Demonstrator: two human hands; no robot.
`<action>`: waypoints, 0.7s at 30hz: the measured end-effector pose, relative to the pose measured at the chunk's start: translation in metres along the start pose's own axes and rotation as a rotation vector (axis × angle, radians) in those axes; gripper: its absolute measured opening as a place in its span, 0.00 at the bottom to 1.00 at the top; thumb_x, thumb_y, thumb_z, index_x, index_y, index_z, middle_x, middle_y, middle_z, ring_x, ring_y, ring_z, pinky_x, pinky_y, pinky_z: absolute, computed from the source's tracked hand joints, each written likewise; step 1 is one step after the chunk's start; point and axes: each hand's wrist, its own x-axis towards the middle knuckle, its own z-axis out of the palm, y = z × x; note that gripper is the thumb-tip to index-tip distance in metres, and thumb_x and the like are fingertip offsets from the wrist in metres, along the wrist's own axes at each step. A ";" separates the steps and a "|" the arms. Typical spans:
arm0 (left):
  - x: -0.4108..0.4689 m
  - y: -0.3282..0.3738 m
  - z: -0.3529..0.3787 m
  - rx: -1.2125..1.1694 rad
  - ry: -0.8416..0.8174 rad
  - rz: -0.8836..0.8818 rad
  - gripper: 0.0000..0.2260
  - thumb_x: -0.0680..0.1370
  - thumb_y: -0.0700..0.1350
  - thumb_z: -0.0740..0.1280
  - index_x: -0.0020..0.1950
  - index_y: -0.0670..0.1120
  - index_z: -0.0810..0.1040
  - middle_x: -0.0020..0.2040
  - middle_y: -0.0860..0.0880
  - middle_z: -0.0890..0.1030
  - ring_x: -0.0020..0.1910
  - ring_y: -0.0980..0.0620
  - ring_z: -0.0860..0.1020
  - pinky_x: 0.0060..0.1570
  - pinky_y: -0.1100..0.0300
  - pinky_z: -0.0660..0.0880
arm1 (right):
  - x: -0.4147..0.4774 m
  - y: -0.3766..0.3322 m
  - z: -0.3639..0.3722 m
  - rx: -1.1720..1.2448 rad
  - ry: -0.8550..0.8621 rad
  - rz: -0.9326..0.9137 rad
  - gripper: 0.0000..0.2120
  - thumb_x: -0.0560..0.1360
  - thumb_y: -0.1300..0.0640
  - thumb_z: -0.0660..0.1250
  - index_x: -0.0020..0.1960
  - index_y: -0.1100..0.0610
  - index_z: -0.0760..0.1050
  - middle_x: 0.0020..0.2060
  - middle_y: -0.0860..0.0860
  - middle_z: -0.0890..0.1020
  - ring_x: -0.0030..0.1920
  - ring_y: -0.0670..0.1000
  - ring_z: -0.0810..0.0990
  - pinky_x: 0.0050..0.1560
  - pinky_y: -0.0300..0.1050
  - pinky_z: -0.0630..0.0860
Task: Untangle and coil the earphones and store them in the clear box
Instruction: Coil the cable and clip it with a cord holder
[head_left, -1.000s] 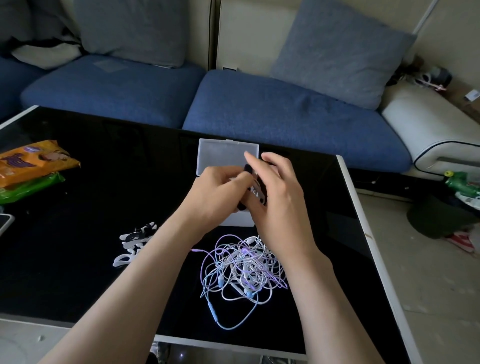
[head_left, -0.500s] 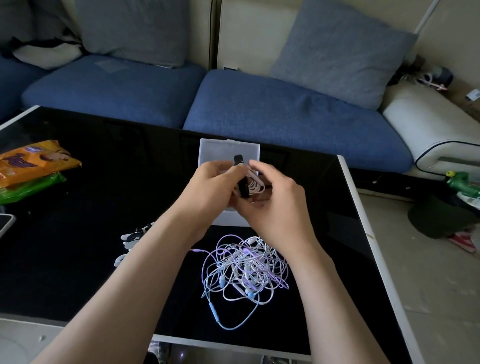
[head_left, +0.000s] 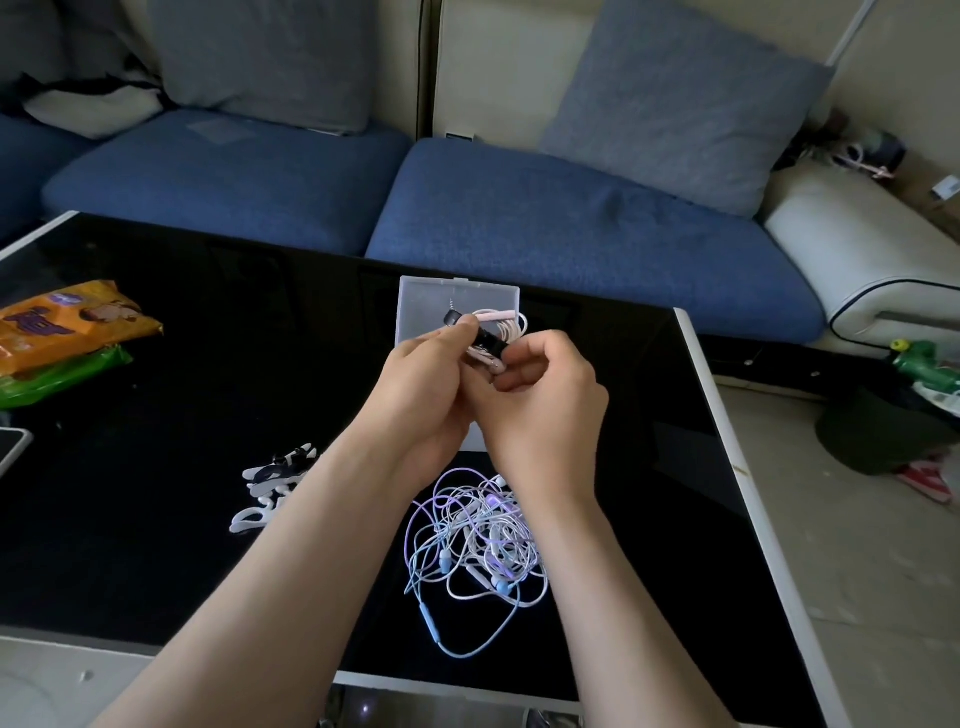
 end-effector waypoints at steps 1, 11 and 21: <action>-0.001 0.000 0.000 0.004 -0.009 0.005 0.16 0.87 0.45 0.62 0.65 0.35 0.80 0.57 0.31 0.82 0.55 0.37 0.82 0.68 0.44 0.75 | 0.000 0.000 0.001 0.011 0.022 0.007 0.17 0.66 0.49 0.84 0.45 0.53 0.79 0.30 0.46 0.83 0.34 0.42 0.83 0.37 0.34 0.76; -0.002 0.001 0.000 0.088 -0.056 0.043 0.17 0.86 0.48 0.64 0.68 0.38 0.78 0.57 0.36 0.83 0.58 0.38 0.83 0.55 0.47 0.75 | 0.002 -0.008 0.004 0.424 -0.043 0.364 0.25 0.68 0.56 0.84 0.59 0.51 0.74 0.46 0.49 0.88 0.42 0.42 0.87 0.38 0.36 0.80; -0.003 0.000 0.001 0.083 -0.057 0.103 0.09 0.84 0.44 0.69 0.61 0.41 0.77 0.40 0.49 0.82 0.38 0.53 0.82 0.43 0.57 0.75 | 0.009 0.001 0.009 0.906 -0.333 0.546 0.32 0.73 0.67 0.77 0.75 0.62 0.72 0.51 0.62 0.87 0.48 0.58 0.82 0.46 0.47 0.81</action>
